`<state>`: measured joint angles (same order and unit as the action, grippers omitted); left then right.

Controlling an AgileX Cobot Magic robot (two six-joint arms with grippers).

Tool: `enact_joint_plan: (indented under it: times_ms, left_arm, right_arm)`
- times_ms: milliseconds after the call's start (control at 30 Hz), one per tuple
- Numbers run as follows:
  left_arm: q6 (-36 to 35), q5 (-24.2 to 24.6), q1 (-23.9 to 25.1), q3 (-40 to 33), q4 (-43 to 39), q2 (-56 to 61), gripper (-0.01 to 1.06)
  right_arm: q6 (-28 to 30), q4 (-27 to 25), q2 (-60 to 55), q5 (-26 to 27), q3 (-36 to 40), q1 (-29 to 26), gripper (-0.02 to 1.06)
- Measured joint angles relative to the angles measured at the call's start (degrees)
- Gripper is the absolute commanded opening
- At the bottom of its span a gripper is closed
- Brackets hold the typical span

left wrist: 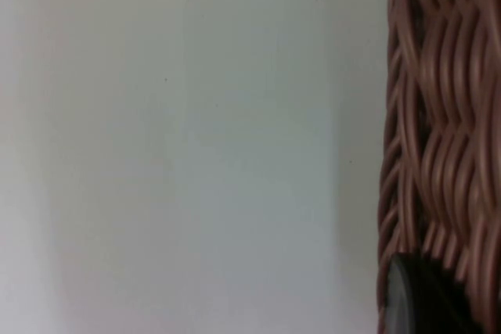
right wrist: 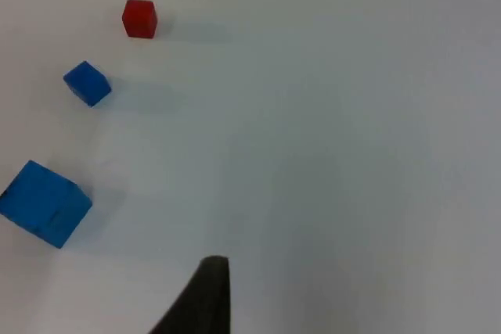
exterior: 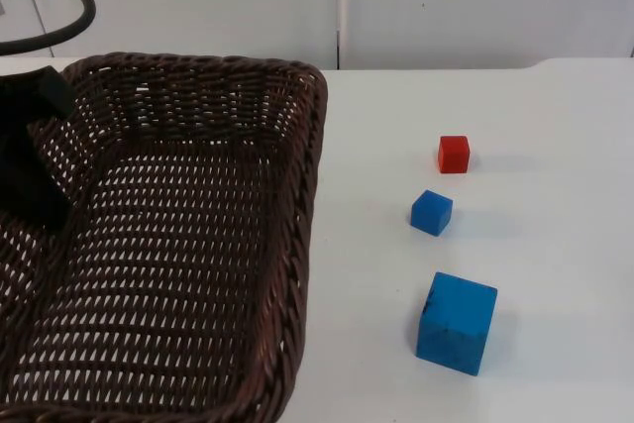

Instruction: Pick up the basket with the left hand and place the largest block into the basket with the right hand.

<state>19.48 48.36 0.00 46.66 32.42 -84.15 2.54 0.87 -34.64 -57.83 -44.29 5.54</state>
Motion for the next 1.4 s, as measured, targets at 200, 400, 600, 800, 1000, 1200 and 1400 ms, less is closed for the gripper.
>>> enact_joint_plan:
  times_ms: [200, 400, 600, 800, 1000, 1200, 1400]
  left_arm:
    - [0.00, 0.00, 0.00, 0.00, 0.00, 0.00, 0.00]
    - [0.00, 0.00, 0.00, 0.00, 0.00, 0.00, 0.00]
    - [0.00, 0.00, 0.00, 0.00, 0.00, 0.00, 0.00]
    - [0.00, 0.00, 0.00, 0.00, 0.00, 0.00, 0.00]
    - [0.00, 0.00, 0.00, 0.00, 0.00, 0.00, 0.00]
    - [0.00, 0.00, 0.00, 0.00, 0.00, 0.00, 0.00]
    - [0.00, 0.00, 0.00, 0.00, 0.00, 0.00, 0.00]
  right_arm:
    - [0.00, -0.87, -13.24, 0.60, -6.02, 0.00, 1.05]
    - [0.00, -1.18, -21.49, 1.72, -9.22, 0.00, 1.05]
    - [5.29, -6.11, -29.45, 3.28, -9.68, 0.00, 1.05]
    - [14.46, -18.78, -35.43, 3.42, -9.68, 0.00, 1.05]
    - [19.49, -22.45, -40.02, 4.64, -9.68, 2.96, 1.05]
    - [20.23, -20.09, -43.72, 10.04, -9.68, 13.86, 1.05]
    - [20.60, -13.15, -48.41, 16.27, -9.68, 25.52, 1.05]
